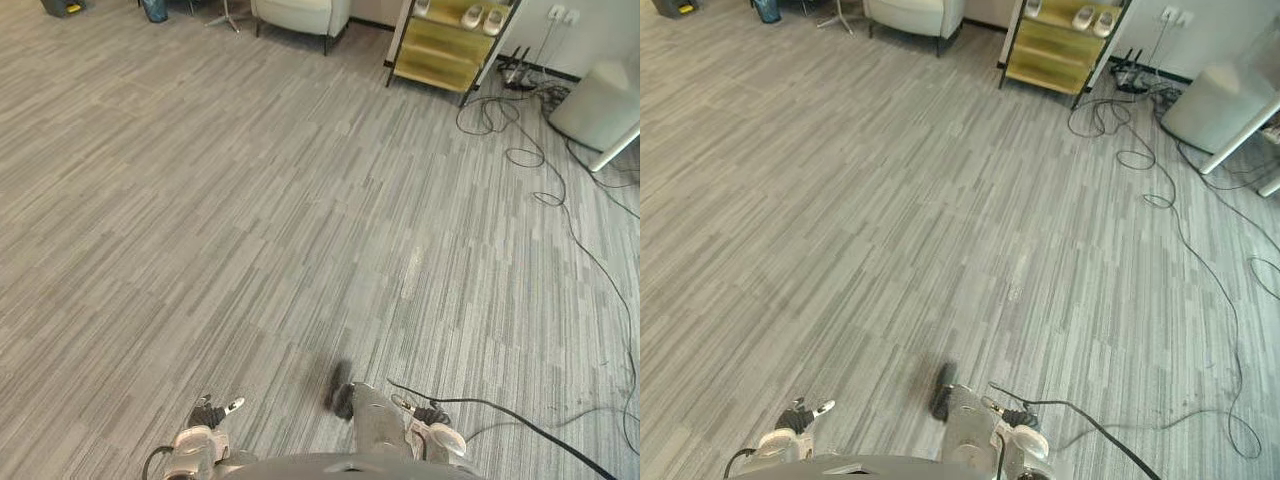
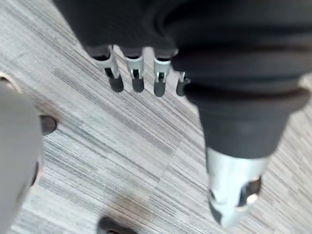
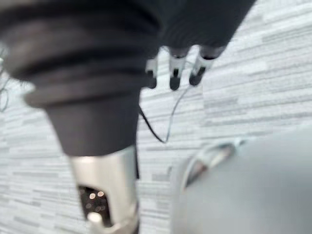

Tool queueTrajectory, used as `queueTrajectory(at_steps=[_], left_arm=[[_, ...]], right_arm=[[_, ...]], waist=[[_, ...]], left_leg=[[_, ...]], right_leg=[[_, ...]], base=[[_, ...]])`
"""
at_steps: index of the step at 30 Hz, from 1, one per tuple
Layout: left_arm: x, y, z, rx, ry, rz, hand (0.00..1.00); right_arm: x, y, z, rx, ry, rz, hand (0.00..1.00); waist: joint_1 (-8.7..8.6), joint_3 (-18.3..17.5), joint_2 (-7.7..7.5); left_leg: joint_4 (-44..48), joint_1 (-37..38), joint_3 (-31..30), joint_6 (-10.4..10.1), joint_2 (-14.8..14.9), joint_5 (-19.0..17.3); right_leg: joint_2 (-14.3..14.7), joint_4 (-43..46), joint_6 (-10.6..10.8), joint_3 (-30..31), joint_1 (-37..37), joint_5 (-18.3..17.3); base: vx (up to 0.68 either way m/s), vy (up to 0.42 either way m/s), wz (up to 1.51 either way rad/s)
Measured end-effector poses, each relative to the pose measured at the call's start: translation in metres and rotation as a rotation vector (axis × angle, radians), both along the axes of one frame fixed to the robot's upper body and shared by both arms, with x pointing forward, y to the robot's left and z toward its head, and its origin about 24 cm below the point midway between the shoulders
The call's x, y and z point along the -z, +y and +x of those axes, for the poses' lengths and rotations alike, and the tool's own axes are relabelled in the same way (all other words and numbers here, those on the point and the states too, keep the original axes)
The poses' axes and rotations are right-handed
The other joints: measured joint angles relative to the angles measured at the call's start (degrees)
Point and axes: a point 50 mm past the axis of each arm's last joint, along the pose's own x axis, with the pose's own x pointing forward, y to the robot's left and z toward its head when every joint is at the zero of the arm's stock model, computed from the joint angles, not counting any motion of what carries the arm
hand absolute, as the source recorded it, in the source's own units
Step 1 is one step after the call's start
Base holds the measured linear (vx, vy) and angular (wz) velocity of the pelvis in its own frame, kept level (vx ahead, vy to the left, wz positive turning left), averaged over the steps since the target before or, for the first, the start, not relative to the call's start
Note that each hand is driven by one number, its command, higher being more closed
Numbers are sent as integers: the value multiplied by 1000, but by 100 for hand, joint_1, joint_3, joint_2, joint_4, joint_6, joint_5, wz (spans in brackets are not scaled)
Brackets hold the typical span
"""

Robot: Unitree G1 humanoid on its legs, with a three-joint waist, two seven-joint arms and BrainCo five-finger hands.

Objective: Pick up cushions and gather them together orderly.

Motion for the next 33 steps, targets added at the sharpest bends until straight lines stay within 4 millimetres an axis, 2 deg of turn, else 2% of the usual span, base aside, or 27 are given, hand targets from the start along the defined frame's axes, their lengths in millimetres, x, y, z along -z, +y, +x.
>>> queueTrajectory(at_steps=[1, 2, 3, 5, 6, 7, 8, 9, 11, 12, 13, 15, 16, 17, 18, 19, 20, 23, 24, 25, 26, 27, 28, 29, 30, 31, 33], left_arm=[[1, -12, 2, 8, 3, -29, 0], [2, -18, 3, 10, 0, -43, 0], [2, -21, 4, 17, -2, -49, 0], [2, -20, 3, 0, -2, -51, 0], [1, -17, 3, -20, -10, -52, 0], [1, -17, 3, -21, -12, -53, 0], [0, -17, 3, -20, -18, -55, 0], [-1, -15, 5, -18, -33, -58, 0], [-2, -14, 5, -34, -45, -58, 0], [-2, -15, 6, -39, -50, -61, 0], [-4, -17, 9, -38, -62, -64, 0], [-6, -17, 12, -32, -79, -60, 0], [-6, -17, 13, -26, -80, -58, 0], [-6, -19, 13, -15, -80, -57, 0], [-6, -20, 13, -5, -80, -55, 0], [-5, -19, 12, -3, -77, -53, 0], [-4, -17, 11, 13, -67, -43, 0], [-5, -11, 12, 9, -70, -32, 0], [-4, -10, 10, 10, -62, -29, 0], [-3, -10, 6, 15, -44, -29, 0], [-2, -9, 4, 25, -32, -25, 0], [-1, -5, 2, 54, -14, -10, 0], [0, -2, 0, 74, 1, 1, 0], [0, -2, 0, 76, 3, 2, 0], [0, -2, -1, 76, 9, 2, 0], [1, -3, -2, 78, 15, 0, 0], [2, -3, -5, 80, 27, 0, 0]], right_arm=[[-3, -9, 3, -5, -13, -22, 0], [-5, -12, 5, -1, -21, -27, 0], [-5, -15, 4, 18, -27, -25, 0], [-4, -16, 1, 35, -21, -19, 0], [-1, -14, -7, 41, 0, -13, 0], [0, -14, -9, 39, 6, -13, 0], [0, -13, -11, 39, 11, -10, 0], [1, -11, -12, 41, 15, -3, 0], [3, -7, -14, 41, 23, 10, 0], [3, -7, -15, 42, 26, 10, 0], [4, -9, -17, 46, 34, 6, 0], [5, -9, -18, 67, 44, 12, 0], [5, -9, -20, 80, 47, 15, 0], [6, -9, -22, 92, 50, 17, 0], [6, -10, -23, 96, 51, 16, 0], [6, -11, -25, 100, 58, 16, 0], [9, -5, -29, 108, 75, 26, 0], [12, 1, -39, 124, 102, 38, 0], [14, 2, -41, 107, 119, 38, 0], [13, 0, -40, 99, 120, 33, 0], [13, 1, -40, 96, 118, 35, 0], [13, 3, -37, 91, 106, 41, 0], [13, 5, -32, 77, 94, 48, 0], [12, 5, -31, 74, 89, 52, 0], [12, 5, -29, 68, 82, 58, 0], [11, 4, -26, 63, 78, 53, 0], [10, 1, -21, 52, 68, 43, 0]], waist=[[42, 13, 243], [38, 19, 315], [34, -24, 438], [23, -51, 507], [22, -31, 564], [43, -37, 579], [58, -42, 592], [77, -46, 597], [180, -37, 576], [210, -50, 599], [291, -52, 638], [357, -32, 611], [352, -28, 598], [347, -34, 591], [354, -45, 609], [399, -64, 582], [480, -223, 439], [486, -294, 256], [553, -360, 194], [589, -429, 211], [545, -458, 191], [401, -467, 138], [315, -459, 107], [307, -448, 99], [311, -435, 105], [334, -412, 139], [294, -380, 207]], left_leg=[[51, 32, -168, 122, 135, 115], [190, -8, -264, 72, 217, 198], [706, -176, -550, -92, 411, 376], [1849, -556, -995, -197, 704, 718], [3421, -1118, -1524, -236, 998, 1872], [3880, -1292, -1573, -256, 1076, 2066], [4325, -1482, -1537, -247, 1130, 2029], [5080, -1863, -1314, -163, 1186, 1781], [5447, -2482, -836, -42, 1039, 1267], [5446, -2633, -796, -10, 969, 1148], [5305, -2985, -715, 6, 814, 826], [4298, -3215, -609, 22, 613, 472], [3734, -3220, -596, 1, 512, 442], [2598, -3169, -610, -15, 340, 491], [1451, -3155, -750, -33, 172, 872], [1253, -3100, -820, -41, 73, 1217], [1076, -3024, -867, 176, -245, 1372], [1667, -3047, -698, 346, -393, 778], [1750, -2835, -480, 398, -450, 483], [1748, -2621, -331, 474, -492, 338], [1743, -2518, -277, 502, -530, 262], [1736, -2318, -231, 577, -620, 152], [1722, -2105, -243, 637, -674, 42], [1696, -2010, -253, 637, -680, 9], [1536, -1694, -282, 640, -689, -46], [1208, -1257, -288, 637, -669, -44], [856, -849, -283, 623, -571, -36]], right_leg=[[121, 506, -128, 18, -170, -397], [160, 709, -140, 8, -229, -605], [279, 999, -201, -24, -242, -935], [505, 1014, -290, -124, 43, -1185], [802, 780, -380, -210, 659, -1408], [892, 665, -399, -190, 865, -1447], [966, 550, -417, -161, 1034, -1470], [1057, 305, -430, -89, 1380, -1493], [1144, -77, -451, 168, 1885, -1513], [1152, -161, -450, 223, 1977, -1514], [1143, -322, -429, 376, 2185, -1525], [1028, -467, -363, 485, 2512, -1547], [977, -482, -302, 493, 2585, -1576], [893, -485, -171, 556, 2681, -1669], [853, -487, -28, 683, 2726, -1763], [827, -501, 31, 797, 2747, -1801], [665, -668, 145, 1124, 2821, -1866], [433, -448, 341, 1338, 2862, -2005], [312, 135, 414, 1590, 2715, -2165], [210, 1197, 495, 1769, 2284, -2272], [146, 1855, 560, 1802, 2030, -2261], [52, 3080, 821, 1883, 1558, -2138], [9, 4042, 910, 1804, 1228, -2075], [-10, 4247, 887, 1727, 1164, -2085], [-121, 4672, 665, 1276, 1011, -2214], [-205, 4588, 317, 752, 959, -2432], [-238, 3942, 116, 118, 798, -2678]], base=[[436, -357, -15], [502, -434, -23], [494, -409, -24], [465, -313, -14], [413, -194, -6], [414, -149, -10], [388, -62, -17], [368, -48, -23], [364, -12, -34], [305, 41, -43], [243, 68, -45], [346, 119, -43], [324, 160, -26], [325, 208, -27], [333, 233, -38], [374, 242, -61], [443, 226, -44], [483, 218, -30], [409, 199, -70], [399, 202, -66], [470, 172, -35], [481, 92, 5], [409, 55, 12], [324, -7, 9], [405, -29, -1], [479, -41, -2], [425, -77, -1]])
